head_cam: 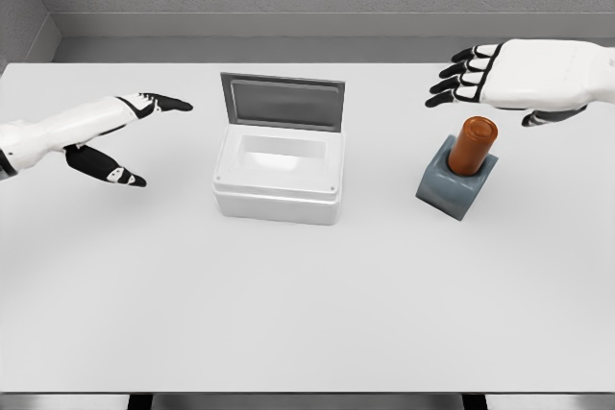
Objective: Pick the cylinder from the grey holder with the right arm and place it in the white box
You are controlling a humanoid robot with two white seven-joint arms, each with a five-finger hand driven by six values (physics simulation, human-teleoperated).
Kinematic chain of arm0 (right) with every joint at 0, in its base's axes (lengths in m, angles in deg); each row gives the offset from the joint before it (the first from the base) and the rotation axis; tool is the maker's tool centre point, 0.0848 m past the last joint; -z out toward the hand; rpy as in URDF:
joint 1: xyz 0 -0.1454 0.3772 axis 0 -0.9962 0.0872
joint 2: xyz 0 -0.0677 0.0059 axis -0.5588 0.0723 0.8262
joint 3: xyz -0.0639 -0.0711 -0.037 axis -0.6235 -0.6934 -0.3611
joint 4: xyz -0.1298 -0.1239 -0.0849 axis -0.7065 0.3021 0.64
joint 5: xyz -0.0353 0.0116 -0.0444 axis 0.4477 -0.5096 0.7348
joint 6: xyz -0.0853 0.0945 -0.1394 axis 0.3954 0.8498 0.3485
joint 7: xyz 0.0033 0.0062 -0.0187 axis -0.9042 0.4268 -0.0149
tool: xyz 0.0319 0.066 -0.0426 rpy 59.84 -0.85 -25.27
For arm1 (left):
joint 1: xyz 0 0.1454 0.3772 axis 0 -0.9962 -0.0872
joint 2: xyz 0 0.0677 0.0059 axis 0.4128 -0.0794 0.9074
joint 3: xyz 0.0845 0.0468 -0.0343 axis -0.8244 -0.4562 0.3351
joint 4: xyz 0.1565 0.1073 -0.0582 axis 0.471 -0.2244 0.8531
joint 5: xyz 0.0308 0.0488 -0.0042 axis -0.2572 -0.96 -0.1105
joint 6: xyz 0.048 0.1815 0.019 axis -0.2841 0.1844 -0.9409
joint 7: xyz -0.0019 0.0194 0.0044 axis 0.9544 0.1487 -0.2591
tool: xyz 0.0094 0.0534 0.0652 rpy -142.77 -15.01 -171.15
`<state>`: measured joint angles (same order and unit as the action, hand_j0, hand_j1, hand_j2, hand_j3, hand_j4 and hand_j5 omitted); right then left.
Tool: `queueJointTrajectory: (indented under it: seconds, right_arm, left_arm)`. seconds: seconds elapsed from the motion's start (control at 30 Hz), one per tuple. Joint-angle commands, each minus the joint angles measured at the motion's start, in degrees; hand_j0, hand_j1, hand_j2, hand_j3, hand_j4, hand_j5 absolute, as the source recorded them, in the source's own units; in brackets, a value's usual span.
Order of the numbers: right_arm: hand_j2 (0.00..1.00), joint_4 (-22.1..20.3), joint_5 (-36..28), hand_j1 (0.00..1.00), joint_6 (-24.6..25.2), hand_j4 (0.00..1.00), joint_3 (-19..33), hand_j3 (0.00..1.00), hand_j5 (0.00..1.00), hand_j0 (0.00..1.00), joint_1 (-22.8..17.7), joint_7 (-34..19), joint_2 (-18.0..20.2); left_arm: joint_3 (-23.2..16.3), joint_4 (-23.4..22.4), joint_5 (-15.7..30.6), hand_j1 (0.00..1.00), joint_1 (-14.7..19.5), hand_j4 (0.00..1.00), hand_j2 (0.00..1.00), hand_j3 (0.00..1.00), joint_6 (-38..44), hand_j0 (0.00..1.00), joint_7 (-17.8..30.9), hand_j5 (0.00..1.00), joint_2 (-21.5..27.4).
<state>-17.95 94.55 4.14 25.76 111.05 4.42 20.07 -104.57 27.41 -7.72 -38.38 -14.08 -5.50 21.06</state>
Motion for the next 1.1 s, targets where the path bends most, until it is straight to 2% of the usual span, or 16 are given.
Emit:
queueJointTrajectory:
  seconds: [0.0,0.2,0.23,0.27,0.53,0.63,0.7,0.73,0.77,0.8,0.87,0.9,0.93,1.0,1.03,1.07]
  right_arm:
    - [1.00,0.00,-0.20,1.00,0.15,1.00,0.03,1.00,1.00,1.00,0.00,0.03,0.03]
    - [1.00,0.61,-0.11,1.00,0.15,1.00,-0.06,1.00,1.00,1.00,-0.26,0.03,0.38]
    - [1.00,0.70,-0.11,1.00,0.15,1.00,-1.37,1.00,1.00,1.00,-0.53,0.03,0.29]
    - [1.00,0.96,-0.02,1.00,0.15,1.00,-2.87,1.00,1.00,1.00,-0.53,0.03,0.03]
    - [1.00,4.48,0.33,1.00,0.15,1.00,-4.80,1.00,1.00,1.00,-0.88,0.03,-1.46]
    - [1.00,4.48,1.38,1.00,0.15,1.00,-6.21,1.00,1.00,1.00,-0.88,0.03,-2.43]
    - [1.00,5.18,1.74,1.00,0.15,1.00,-6.21,1.00,1.00,1.00,-0.97,0.03,-2.96]
    - [1.00,5.97,1.82,1.00,0.15,1.00,-6.21,1.00,1.00,1.00,-0.97,0.03,-3.13]
    - [1.00,6.32,1.82,1.00,0.15,1.00,-6.30,1.00,1.00,1.00,-0.97,0.03,-3.31]
    - [1.00,7.02,1.82,1.00,0.15,1.00,-6.21,1.00,1.00,1.00,-0.97,0.03,-3.66]
    - [1.00,8.34,1.82,1.00,0.15,1.00,-6.21,1.00,1.00,1.00,-0.97,0.03,-4.19]
    - [1.00,9.13,1.82,1.00,0.15,1.00,-6.21,1.00,1.00,1.00,-0.97,0.03,-4.45]
    - [1.00,9.49,1.82,1.00,0.15,1.00,-6.21,1.00,1.00,1.00,-0.97,0.03,-4.45]
    - [1.00,10.10,1.82,1.00,0.15,1.00,-6.21,1.00,1.00,1.00,-0.97,0.03,-4.63]
    - [1.00,10.45,1.82,1.00,0.15,1.00,-6.30,1.00,1.00,1.00,-0.97,0.03,-4.89]
    - [1.00,11.07,1.91,1.00,0.15,1.00,-6.30,1.00,1.00,1.00,-0.97,0.03,-5.15]
  left_arm:
    - [0.68,-0.24,1.19,1.00,0.00,1.00,1.00,1.00,0.16,1.00,0.80,1.00,-0.26]
    - [0.59,-2.07,3.39,1.00,-0.09,1.00,1.00,1.00,0.16,1.00,0.80,1.00,-0.18]
    - [1.82,-6.56,4.61,1.00,0.00,1.00,1.00,1.00,0.16,1.00,0.80,1.00,-0.61]
    - [3.67,-7.62,5.50,1.00,0.00,1.00,1.00,1.00,0.16,1.00,0.80,1.00,-1.49]
    - [5.43,-7.53,5.85,1.00,-0.18,1.00,1.00,1.00,0.16,1.00,0.80,1.00,-3.17]
    - [5.25,-8.41,5.67,1.00,1.05,1.00,1.00,1.00,0.16,1.00,0.80,1.00,1.58]
    - [5.08,-11.13,5.85,1.00,1.76,1.00,1.00,1.00,0.16,1.00,0.80,1.00,1.06]
    - [4.81,-12.71,7.69,1.00,1.67,1.00,1.00,1.00,0.16,1.00,0.80,1.00,0.88]
    - [3.76,-15.79,9.62,1.00,1.67,1.00,1.00,1.00,0.16,1.00,0.80,1.00,0.53]
    - [3.49,-15.97,10.94,1.00,1.58,1.00,1.00,1.00,0.16,1.00,0.80,1.00,0.61]
    - [1.30,-16.23,8.31,1.00,2.11,1.00,1.00,1.00,0.16,1.00,0.80,1.00,1.32]
    - [0.51,-16.58,9.36,1.00,2.02,1.00,1.00,1.00,0.16,1.00,0.69,1.00,0.53]
    - [-0.63,-17.02,13.75,1.00,1.58,1.00,1.00,1.00,0.16,1.00,-2.38,1.00,0.18]
    - [-13.55,-16.67,31.32,1.00,2.46,1.00,1.00,1.00,0.16,1.00,-8.89,1.00,1.06]
    - [-16.45,-16.58,33.62,1.00,3.95,1.00,1.00,1.00,0.16,1.00,-9.07,1.00,0.09]
    - [-18.13,-15.44,33.53,1.00,4.31,1.00,1.00,1.00,0.16,1.00,-8.36,1.00,0.09]
